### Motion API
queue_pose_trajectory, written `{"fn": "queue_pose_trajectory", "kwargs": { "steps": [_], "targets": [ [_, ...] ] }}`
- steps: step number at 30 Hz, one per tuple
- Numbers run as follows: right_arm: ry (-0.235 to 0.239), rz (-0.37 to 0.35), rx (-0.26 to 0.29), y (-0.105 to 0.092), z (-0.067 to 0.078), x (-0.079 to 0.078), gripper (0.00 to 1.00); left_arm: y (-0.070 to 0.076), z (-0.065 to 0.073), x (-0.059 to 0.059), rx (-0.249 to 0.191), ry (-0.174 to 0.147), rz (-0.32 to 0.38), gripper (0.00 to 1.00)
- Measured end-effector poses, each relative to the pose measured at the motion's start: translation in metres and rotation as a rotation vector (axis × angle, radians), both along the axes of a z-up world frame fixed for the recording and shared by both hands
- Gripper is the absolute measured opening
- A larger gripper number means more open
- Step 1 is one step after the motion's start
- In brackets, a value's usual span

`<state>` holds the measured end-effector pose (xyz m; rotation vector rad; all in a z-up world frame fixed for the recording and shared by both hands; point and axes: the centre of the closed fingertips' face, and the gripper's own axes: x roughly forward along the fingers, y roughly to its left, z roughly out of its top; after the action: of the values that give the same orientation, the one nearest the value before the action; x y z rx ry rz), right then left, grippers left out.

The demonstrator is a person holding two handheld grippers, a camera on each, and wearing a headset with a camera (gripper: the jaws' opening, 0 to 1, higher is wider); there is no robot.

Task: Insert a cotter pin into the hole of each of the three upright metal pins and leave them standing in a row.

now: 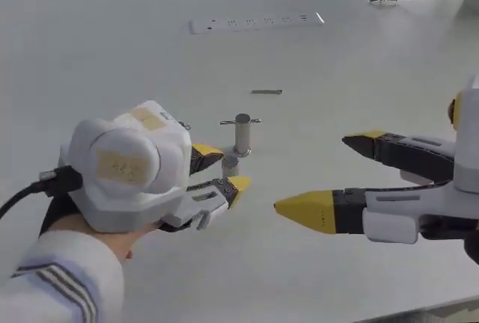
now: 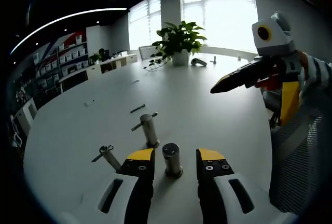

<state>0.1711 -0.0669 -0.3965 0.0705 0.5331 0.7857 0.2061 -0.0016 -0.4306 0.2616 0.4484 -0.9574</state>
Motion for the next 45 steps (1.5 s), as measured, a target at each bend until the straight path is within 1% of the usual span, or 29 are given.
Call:
{"fn": "queue_pose_trajectory", "kwargs": {
  "steps": [2, 3, 4, 5, 6, 7, 8, 9, 10, 12, 14, 15, 17, 19, 22, 25, 31, 32, 33, 34, 35, 36, 38, 39, 42, 45],
  "targets": [
    [0.002, 0.002, -0.003, 0.0, -0.001, -0.001, 0.92, 0.006, 0.007, -0.006, -0.021, 0.008, -0.024, 0.4],
    [0.004, 0.004, -0.007, -0.001, -0.001, -0.001, 0.92, 0.008, 0.01, -0.008, -0.021, 0.008, -0.037, 0.43],
    [0.006, 0.005, -0.008, -0.001, -0.001, -0.001, 0.92, 0.013, 0.012, -0.011, -0.006, -0.005, -0.061, 0.47],
    [0.008, 0.005, -0.008, -0.001, -0.001, -0.001, 0.92, 0.017, 0.014, -0.012, -0.013, 0.001, -0.053, 0.52],
    [0.007, 0.005, -0.008, -0.001, -0.001, -0.001, 0.92, 0.02, 0.018, -0.014, -0.039, 0.015, -0.058, 0.57],
    [0.0, 0.007, -0.012, -0.001, -0.001, 0.0, 0.91, 0.022, 0.022, -0.015, -0.063, 0.018, -0.057, 0.65],
    [-0.011, 0.011, -0.025, -0.002, 0.0, 0.0, 0.91, 0.026, 0.026, -0.016, -0.089, 0.015, -0.053, 0.71],
    [-0.01, 0.014, -0.03, -0.002, 0.0, 0.0, 0.9, 0.026, 0.033, -0.016, -0.114, -0.019, -0.068, 0.75],
    [-0.008, 0.015, -0.032, -0.002, 0.0, 0.0, 0.91, 0.029, 0.038, -0.019, -0.136, -0.019, -0.073, 0.79],
    [-0.002, 0.015, -0.033, -0.003, 0.0, 0.001, 0.91, 0.035, 0.041, -0.021, -0.169, 0.02, -0.059, 0.83],
    [-0.003, 0.02, -0.042, -0.004, 0.0, 0.002, 0.91, 0.04, 0.045, -0.021, -0.182, 0.018, -0.048, 0.87],
    [-0.003, 0.022, -0.048, -0.004, 0.0, 0.002, 0.9, 0.042, 0.047, -0.02, -0.197, 0.016, -0.036, 0.89],
    [-0.002, 0.028, -0.063, -0.006, 0.0, 0.004, 0.9, 0.048, 0.049, -0.021, -0.211, 0.03, -0.029, 0.93],
    [0.0, 0.036, -0.078, -0.008, 0.001, 0.006, 0.91, 0.053, 0.047, -0.022, -0.207, 0.04, -0.022, 0.99],
    [-0.003, 0.053, -0.11, -0.011, 0.001, 0.009, 0.9, 0.061, 0.043, -0.027, -0.198, 0.063, -0.016, 0.99],
    [-0.007, 0.071, -0.147, -0.018, 0.001, 0.018, 0.9, 0.067, 0.036, -0.033, -0.189, 0.087, -0.013, 0.99],
    [-0.012, 0.098, -0.251, -0.035, -0.001, 0.039, 0.9, 0.075, 0.025, -0.039, -0.176, 0.106, 0.022, 0.99],
    [-0.004, 0.104, -0.26, -0.036, -0.001, 0.044, 0.89, 0.076, 0.022, -0.04, -0.179, 0.121, 0.03, 0.99],
    [0.006, 0.133, -0.279, -0.038, -0.003, 0.044, 0.86, 0.077, 0.02, -0.041, -0.184, 0.131, 0.036, 0.99],
    [-0.002, 0.153, -0.295, -0.039, -0.003, 0.049, 0.84, 0.078, 0.018, -0.042, -0.189, 0.14, 0.044, 0.99],
    [-0.003, 0.154, -0.301, -0.04, -0.003, 0.051, 0.84, 0.078, 0.018, -0.042, -0.188, 0.141, 0.045, 0.99],
    [-0.002, 0.16, -0.331, -0.043, -0.005, 0.056, 0.84, 0.079, 0.016, -0.043, -0.185, 0.144, 0.047, 0.99],
    [-0.017, 0.188, -0.384, -0.048, -0.007, 0.065, 0.82, 0.08, 0.014, -0.045, -0.181, 0.153, 0.054, 0.99],
    [-0.018, 0.188, -0.395, -0.05, -0.008, 0.07, 0.81, 0.081, 0.013, -0.046, -0.179, 0.159, 0.056, 0.99],
    [-0.019, 0.202, -0.419, -0.053, -0.009, 0.081, 0.77, 0.083, 0.011, -0.047, -0.176, 0.166, 0.063, 0.99],
    [-0.004, 0.254, -0.453, -0.054, -0.015, 0.091, 0.74, 0.083, 0.009, -0.05, -0.177, 0.178, 0.066, 0.99]
  ]
}}
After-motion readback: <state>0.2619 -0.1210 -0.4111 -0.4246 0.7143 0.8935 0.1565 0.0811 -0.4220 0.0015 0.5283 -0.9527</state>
